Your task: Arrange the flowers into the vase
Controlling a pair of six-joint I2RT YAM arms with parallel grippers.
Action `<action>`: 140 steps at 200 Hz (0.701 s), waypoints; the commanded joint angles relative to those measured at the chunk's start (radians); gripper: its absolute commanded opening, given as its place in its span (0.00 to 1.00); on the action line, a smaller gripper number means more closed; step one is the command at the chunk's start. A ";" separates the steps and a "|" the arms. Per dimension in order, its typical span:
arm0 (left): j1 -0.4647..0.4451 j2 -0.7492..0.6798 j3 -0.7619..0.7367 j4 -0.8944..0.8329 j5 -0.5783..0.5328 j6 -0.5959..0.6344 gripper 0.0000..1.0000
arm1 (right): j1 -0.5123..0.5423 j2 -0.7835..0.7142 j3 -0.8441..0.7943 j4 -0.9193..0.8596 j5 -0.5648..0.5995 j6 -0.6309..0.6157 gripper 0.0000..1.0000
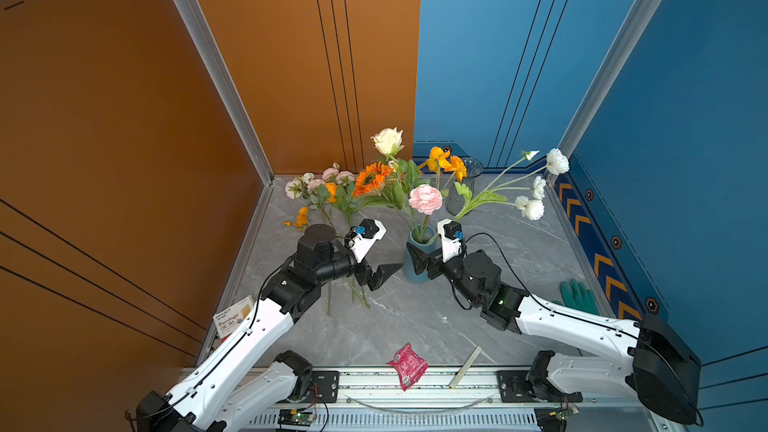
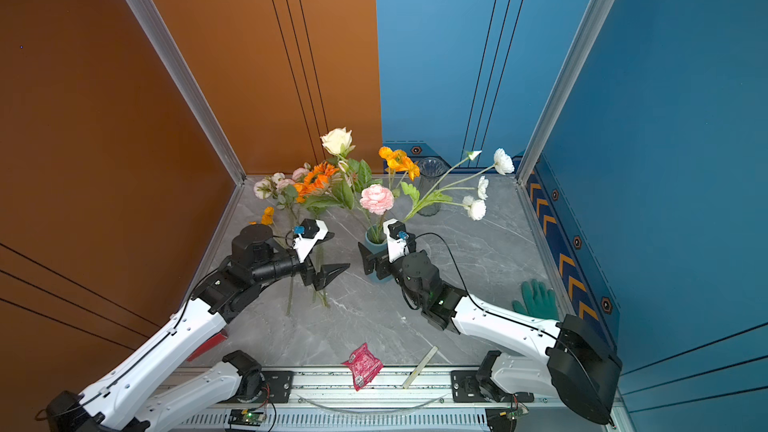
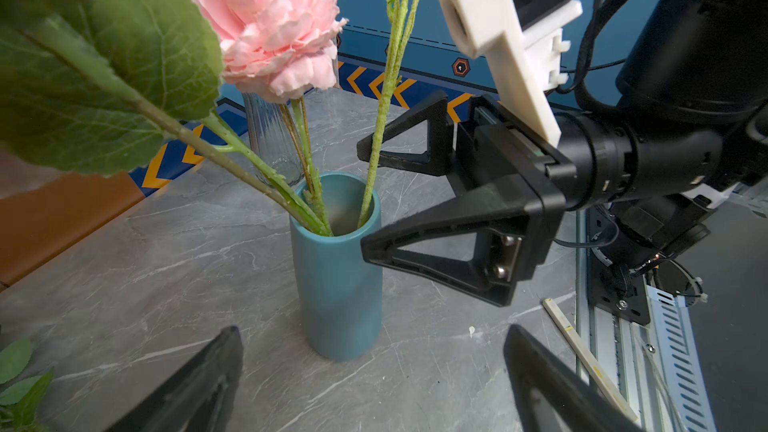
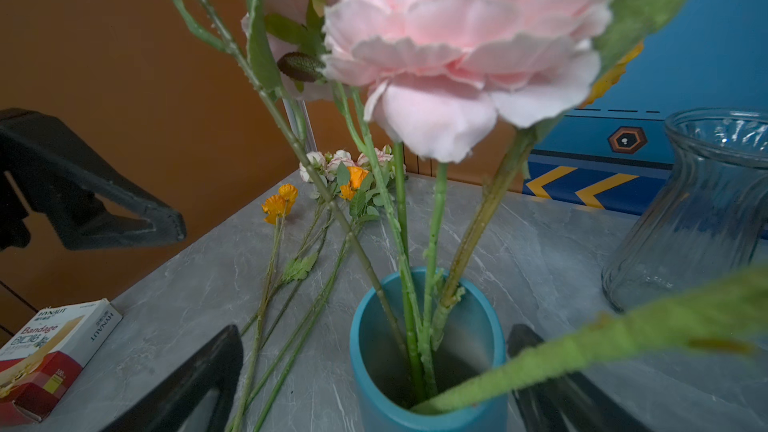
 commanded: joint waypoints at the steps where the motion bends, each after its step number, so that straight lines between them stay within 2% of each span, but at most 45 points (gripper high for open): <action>1: 0.011 -0.019 -0.016 0.018 0.014 -0.015 0.98 | 0.010 -0.056 -0.049 -0.090 0.047 0.010 1.00; 60: 0.017 0.026 0.002 0.001 0.056 -0.025 0.98 | 0.053 -0.171 -0.204 -0.158 0.090 0.122 1.00; 87: 0.013 0.104 0.060 -0.127 -0.010 0.003 0.98 | 0.077 -0.129 -0.272 -0.066 0.121 0.161 1.00; 140: 0.010 0.118 0.066 -0.142 -0.002 0.015 0.98 | 0.076 0.082 -0.204 0.235 0.097 -0.037 1.00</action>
